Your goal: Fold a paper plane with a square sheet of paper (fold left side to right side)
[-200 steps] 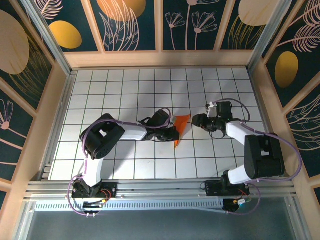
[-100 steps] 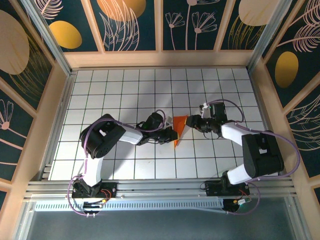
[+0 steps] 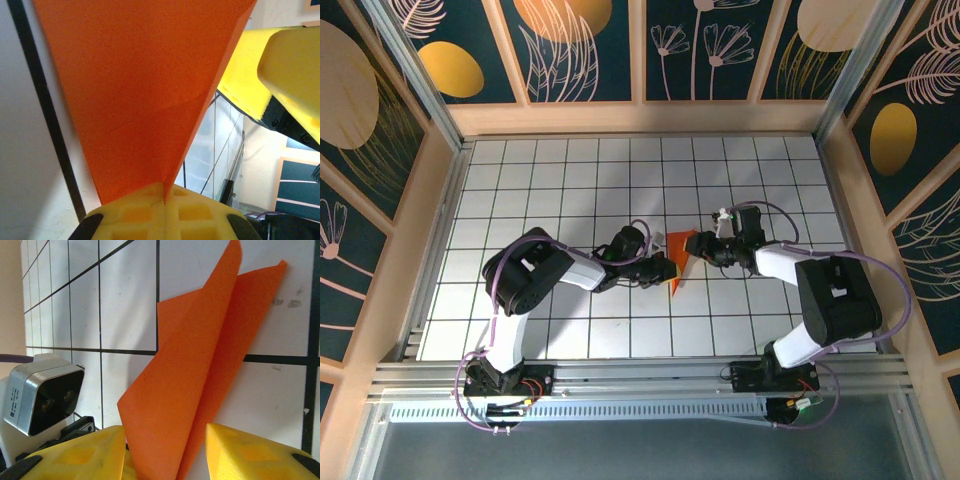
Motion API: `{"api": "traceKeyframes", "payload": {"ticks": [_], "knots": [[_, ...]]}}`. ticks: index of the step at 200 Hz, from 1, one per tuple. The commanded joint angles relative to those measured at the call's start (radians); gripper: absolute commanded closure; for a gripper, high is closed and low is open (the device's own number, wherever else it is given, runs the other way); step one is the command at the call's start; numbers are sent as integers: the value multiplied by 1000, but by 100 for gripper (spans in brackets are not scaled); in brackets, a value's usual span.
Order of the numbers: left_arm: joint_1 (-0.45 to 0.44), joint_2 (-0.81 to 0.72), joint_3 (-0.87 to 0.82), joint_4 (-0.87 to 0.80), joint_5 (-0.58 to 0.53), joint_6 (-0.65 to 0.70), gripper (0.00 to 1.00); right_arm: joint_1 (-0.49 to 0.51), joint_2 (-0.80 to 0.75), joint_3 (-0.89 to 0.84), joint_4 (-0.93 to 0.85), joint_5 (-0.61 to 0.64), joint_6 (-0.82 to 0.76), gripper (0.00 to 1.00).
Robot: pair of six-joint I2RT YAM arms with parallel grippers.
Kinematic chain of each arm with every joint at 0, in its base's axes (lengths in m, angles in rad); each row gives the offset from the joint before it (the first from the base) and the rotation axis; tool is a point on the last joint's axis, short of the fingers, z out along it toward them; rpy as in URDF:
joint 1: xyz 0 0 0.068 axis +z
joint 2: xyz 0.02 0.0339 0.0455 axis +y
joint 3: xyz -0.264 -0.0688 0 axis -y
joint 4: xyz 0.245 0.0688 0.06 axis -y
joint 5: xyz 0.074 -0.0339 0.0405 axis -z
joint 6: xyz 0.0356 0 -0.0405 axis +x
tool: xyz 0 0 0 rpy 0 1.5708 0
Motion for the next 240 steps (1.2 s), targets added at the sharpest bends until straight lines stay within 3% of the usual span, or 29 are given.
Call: {"api": "traceKeyframes", "payload": {"ticks": [1,210,240], "knots": [[7,22,-15,54,21,-18,100,16,23,9,36,16,15,54],[8,47,-32,121,30,-53,100,53,121,38,52,50,27,55],[7,43,-35,125,26,-55,89,59,141,47,9,81,15,56]]}}
